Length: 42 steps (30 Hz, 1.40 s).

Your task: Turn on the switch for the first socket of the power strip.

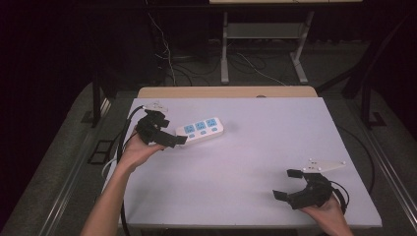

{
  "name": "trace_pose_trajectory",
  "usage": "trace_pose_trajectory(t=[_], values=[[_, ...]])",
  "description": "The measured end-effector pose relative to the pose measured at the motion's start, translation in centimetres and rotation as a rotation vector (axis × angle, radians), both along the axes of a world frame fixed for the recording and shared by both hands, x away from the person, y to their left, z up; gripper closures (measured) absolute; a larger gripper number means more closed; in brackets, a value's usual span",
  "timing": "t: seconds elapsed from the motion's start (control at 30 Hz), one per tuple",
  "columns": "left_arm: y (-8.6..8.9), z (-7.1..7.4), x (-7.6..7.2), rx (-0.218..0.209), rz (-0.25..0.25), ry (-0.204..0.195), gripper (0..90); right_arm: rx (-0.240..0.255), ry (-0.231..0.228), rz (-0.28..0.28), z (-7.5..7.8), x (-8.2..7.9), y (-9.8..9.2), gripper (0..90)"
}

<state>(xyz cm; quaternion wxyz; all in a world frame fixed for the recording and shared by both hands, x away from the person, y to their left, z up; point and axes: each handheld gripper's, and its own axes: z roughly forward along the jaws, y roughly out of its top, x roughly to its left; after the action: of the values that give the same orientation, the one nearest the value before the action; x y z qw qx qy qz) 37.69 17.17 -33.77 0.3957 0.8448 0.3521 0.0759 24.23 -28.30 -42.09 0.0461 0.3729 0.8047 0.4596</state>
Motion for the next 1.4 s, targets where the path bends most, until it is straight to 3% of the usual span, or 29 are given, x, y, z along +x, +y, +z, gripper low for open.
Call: trace_pose_trajectory(t=[0.47, 0.7, 0.83, 1.0, 1.07, 1.1, 1.13, 1.17, 1.4], values=[[-1.1, 0.3, 1.9, 0.068, -0.003, 0.026, 4.9, 0.0, -0.001, 0.001, 0.0, 0.0, 0.0, 0.3], [-1.6, -0.2, 2.8, 0.092, -0.017, 0.04, 13.5, 0.001, -0.002, 0.002, 0.0, 0.0, -0.1, 0.3], [-1.9, -0.4, 3.2, 0.112, -0.025, 0.028, 20.3, 0.001, -0.003, 0.002, 0.0, 0.0, -0.1, 0.3], [-2.0, -0.6, 3.6, 0.114, -0.025, 0.022, 34.6, 0.0, -0.002, 0.004, 0.0, 0.0, -0.1, 0.3], [-2.0, -0.7, 3.8, 0.12, -0.025, 0.018, 53.7, -0.002, -0.002, 0.005, 0.0, 0.0, -0.1, 0.3], [-2.0, -0.7, 3.9, 0.117, -0.032, 0.025, 59.9, -0.002, -0.001, 0.005, 0.0, 0.0, -0.1, 0.3], [-2.0, -0.8, 4.0, 0.112, -0.033, 0.03, 59.9, -0.002, -0.001, 0.005, 0.0, 0.0, -0.1, 0.3], [-2.0, -0.8, 4.2, 0.115, -0.035, 0.031, 70.2, -0.002, -0.002, 0.006, 0.0, 0.0, -0.1, 0.3], [-2.2, -1.1, 5.0, 0.113, -0.026, 0.032, 87.0, -0.004, 0.001, 0.004, 0.0, 0.0, 0.0, 0.3]])
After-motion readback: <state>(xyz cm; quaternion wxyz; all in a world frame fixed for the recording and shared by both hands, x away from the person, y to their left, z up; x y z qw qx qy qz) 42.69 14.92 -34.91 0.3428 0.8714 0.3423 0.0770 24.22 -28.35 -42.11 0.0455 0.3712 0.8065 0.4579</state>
